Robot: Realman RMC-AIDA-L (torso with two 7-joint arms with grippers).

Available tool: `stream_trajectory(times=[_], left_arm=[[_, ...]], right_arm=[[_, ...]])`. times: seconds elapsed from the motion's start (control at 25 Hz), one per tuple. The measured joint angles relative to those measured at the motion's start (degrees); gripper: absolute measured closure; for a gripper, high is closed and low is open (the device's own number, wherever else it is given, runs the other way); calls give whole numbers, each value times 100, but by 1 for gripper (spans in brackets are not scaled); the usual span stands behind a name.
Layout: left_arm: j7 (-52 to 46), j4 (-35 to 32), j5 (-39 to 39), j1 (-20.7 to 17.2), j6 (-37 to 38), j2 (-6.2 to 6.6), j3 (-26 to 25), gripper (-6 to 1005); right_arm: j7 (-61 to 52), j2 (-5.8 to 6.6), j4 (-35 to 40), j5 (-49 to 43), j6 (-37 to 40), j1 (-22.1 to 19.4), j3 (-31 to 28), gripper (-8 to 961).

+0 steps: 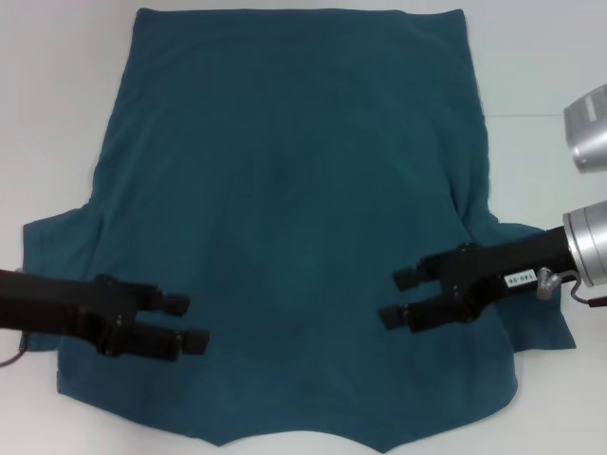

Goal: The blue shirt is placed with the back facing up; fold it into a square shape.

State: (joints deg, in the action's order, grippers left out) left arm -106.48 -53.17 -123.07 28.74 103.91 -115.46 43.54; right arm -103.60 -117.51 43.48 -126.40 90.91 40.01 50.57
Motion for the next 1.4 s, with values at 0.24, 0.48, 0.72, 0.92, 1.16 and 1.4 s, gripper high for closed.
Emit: stream_trajectory(times=[0.24,0.48,0.72,0.92,1.16,1.4], left_arm=[[-1377,88,-1,-14,-739,146,-443,185],[-2883,277,-3,-193,-1010,305,-1542,186],[-3427,762,-5,-500,-1762,400,-2015,186],[-3486,1008,-6,-645,-2252,384,-2066,186],[-3199,1192,-6,-647,-2484,343,-2014,186],[-3064,1492,-11,-616,-2773,338,-1927,186]], right_arm=[[-988,65,3,56,-325,111,-491,163],[-2564,228,-20,104,-506,306,-926,162],[-3563,503,-177,142,-1001,360,-1085,162],[-3608,745,-622,384,-1153,359,-1193,163],[-3596,774,-680,421,-1167,313,-1198,163],[-3596,778,-694,424,-1173,307,-1221,163]])
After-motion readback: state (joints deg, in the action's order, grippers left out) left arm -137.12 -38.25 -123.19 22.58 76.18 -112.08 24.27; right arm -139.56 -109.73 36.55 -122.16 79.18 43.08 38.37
